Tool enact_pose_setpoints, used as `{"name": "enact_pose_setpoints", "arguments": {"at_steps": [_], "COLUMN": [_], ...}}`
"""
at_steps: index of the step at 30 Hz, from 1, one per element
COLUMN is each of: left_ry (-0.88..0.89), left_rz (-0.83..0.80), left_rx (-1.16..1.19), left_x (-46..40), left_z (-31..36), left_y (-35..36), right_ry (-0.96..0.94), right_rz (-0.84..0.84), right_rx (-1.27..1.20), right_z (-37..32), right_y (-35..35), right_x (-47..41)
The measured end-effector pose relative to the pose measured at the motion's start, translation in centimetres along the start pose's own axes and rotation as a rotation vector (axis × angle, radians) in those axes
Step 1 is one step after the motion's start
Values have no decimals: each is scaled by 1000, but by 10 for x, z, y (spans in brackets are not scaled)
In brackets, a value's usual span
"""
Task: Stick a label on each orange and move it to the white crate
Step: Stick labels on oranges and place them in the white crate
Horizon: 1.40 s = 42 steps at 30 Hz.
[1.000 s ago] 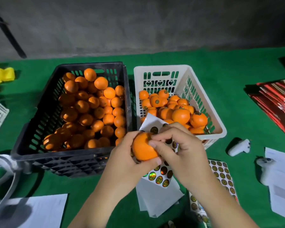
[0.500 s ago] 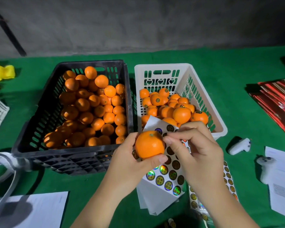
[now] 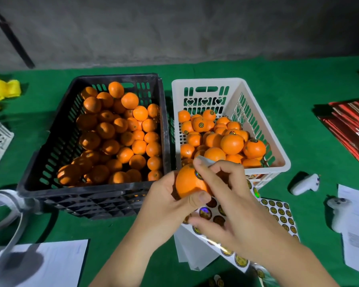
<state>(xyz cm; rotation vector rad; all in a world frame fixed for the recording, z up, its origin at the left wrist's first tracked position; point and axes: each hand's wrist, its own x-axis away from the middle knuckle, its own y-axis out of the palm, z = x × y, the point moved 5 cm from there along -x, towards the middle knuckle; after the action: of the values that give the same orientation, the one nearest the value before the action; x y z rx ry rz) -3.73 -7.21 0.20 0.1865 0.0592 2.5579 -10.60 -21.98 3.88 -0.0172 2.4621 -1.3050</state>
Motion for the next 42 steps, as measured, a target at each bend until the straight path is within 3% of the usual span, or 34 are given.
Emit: {"name": "enact_pose_setpoints", "arguments": {"at_steps": [3, 8, 18, 21, 24, 26, 29, 31, 33, 35, 37, 39, 42], "left_ry": [-58, -125, -107, -139, -145, -117, -34, 31, 87, 145, 169, 177, 150], "left_rz": [-59, -117, -186, -111, -75, -91, -72, -168, -209, -107, -13, -21, 31], "left_rx": [38, 58, 145, 87, -36, -91, -171, -177, -208, -246, -291, -353, -450], "left_x": [1, -2, -20, -17, -8, -4, -5, -7, -11, -23, -37, -52, -84], "left_z": [-5, -11, -22, -28, -26, -25, -15, -6, 2, 7, 8, 7, -1], "left_y": [4, 2, -11, -27, -42, -47, -54, -51, -48, -53, -61, -68, -96], "right_ry": [-44, -75, -69, 35, 171, 230, 398, 497, 544, 548, 491, 454, 506], "right_rz": [93, 42, 62, 111, 179, 109, 0, 42, -59, -219, -288, -256, -98], "right_rx": [83, 100, -174, -307, -161, -83, -346, -486, -670, -838, -831, -784, -963], "right_z": [-1, 3, 37, 63, 96, 111, 130, 137, 142, 139, 138, 139, 141], "right_y": [-5, -5, -10, -2, 3, 16, 42, 47, 49, 49, 49, 53, 55], "right_x": [-6, -10, -33, -49, -76, -90, -90, -84, -81, -78, -77, -76, -77]}}
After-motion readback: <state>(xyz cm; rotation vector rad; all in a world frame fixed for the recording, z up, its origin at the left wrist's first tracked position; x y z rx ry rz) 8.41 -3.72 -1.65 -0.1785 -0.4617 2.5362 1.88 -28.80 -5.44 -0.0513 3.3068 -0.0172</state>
